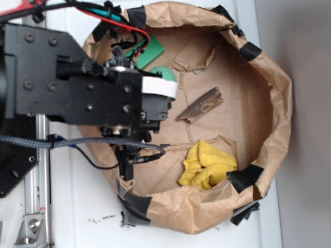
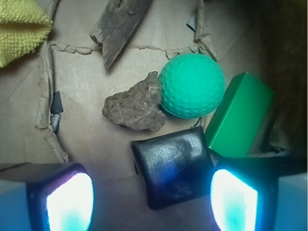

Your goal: Grab the black box.

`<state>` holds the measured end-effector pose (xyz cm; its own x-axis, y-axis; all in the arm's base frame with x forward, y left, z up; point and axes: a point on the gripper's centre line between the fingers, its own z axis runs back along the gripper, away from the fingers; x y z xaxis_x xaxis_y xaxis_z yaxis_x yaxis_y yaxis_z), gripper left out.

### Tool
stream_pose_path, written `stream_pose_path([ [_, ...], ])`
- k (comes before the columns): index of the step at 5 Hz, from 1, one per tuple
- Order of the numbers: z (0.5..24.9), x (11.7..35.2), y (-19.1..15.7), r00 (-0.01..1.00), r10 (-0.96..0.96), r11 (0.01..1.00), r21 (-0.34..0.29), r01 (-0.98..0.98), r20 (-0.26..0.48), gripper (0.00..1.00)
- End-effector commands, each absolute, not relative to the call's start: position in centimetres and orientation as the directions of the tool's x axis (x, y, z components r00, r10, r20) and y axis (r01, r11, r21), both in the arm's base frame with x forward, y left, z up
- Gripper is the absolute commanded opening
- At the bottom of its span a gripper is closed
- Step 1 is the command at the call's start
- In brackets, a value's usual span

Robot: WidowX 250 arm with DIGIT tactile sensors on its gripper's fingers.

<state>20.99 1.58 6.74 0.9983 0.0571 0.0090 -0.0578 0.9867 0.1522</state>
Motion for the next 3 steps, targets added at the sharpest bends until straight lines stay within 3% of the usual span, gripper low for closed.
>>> stream_pose_path([
  [1,5.0,19.9,4.1,0.98,-0.191,0.972,0.15,0.181,0.052,1.0],
  [2,4.3,20.5,4.3,0.982,-0.186,0.973,0.14,0.182,0.015,1.0],
  [3,3.1,22.6,4.4,0.983,-0.186,0.98,0.075,0.185,0.003,1.0],
])
